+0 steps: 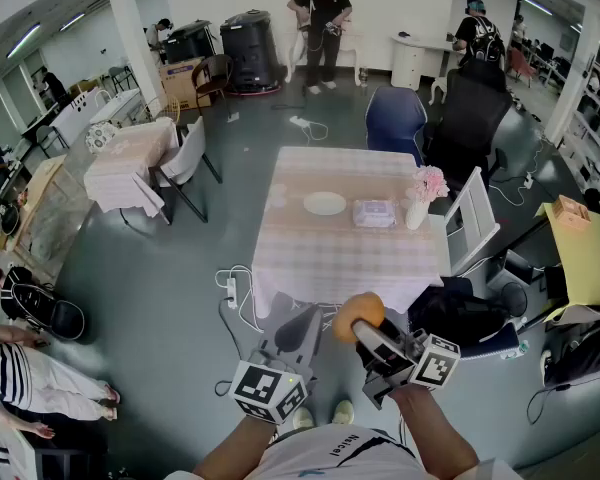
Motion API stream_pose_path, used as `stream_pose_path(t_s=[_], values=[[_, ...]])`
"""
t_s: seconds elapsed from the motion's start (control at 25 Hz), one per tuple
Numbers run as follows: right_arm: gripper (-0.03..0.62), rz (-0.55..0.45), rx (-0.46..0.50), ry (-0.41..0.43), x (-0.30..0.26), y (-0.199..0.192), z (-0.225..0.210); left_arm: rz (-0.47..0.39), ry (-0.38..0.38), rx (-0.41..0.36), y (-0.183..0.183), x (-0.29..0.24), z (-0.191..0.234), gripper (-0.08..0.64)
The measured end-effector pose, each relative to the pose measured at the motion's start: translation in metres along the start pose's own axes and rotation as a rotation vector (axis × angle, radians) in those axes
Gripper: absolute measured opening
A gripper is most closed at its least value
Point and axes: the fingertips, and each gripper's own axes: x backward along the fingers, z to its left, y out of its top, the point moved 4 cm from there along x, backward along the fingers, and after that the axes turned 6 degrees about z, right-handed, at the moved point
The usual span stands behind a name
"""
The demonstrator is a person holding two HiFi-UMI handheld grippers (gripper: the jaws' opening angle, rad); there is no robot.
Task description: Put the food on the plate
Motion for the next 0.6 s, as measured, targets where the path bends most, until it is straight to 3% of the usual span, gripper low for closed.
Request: stream_pose_path(t_s=[0.6], values=[[0.316,-0.008,-0.011,0.014,0.010,0.007,-0.003,0.010,0.005,-0.003,-0.005,-0.008,-0.009,0.005]])
